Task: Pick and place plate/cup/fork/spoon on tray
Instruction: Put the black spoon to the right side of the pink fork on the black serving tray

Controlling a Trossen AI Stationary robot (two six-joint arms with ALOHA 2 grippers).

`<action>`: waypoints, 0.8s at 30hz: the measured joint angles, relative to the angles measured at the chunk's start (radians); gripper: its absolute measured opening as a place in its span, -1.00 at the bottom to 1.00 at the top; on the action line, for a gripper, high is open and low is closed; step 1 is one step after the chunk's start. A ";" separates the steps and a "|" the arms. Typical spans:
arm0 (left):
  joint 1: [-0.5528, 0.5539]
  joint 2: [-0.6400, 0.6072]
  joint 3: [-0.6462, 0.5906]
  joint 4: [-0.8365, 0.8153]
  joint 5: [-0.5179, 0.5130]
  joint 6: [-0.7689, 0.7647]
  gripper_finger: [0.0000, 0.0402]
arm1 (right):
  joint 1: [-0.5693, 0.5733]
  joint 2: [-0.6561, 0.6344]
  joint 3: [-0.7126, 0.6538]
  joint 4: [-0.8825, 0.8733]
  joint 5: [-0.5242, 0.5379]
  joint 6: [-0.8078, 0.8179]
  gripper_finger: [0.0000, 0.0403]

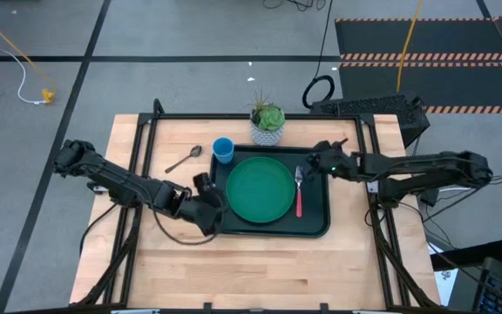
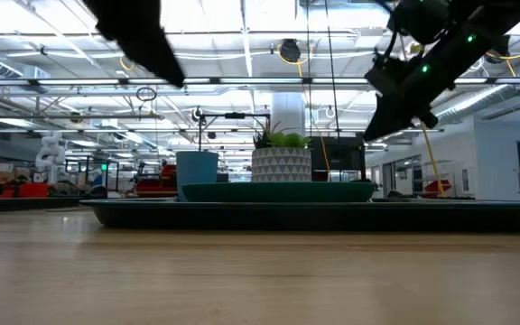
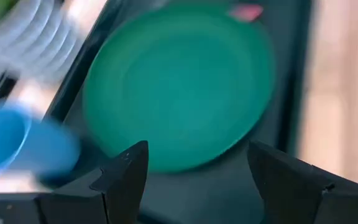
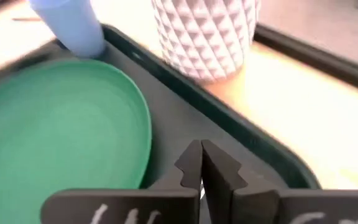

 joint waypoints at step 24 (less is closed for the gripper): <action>0.522 -0.008 -0.197 -0.516 -0.059 -0.318 0.37 | -0.006 -0.099 0.000 -0.125 -0.309 -0.287 -1.00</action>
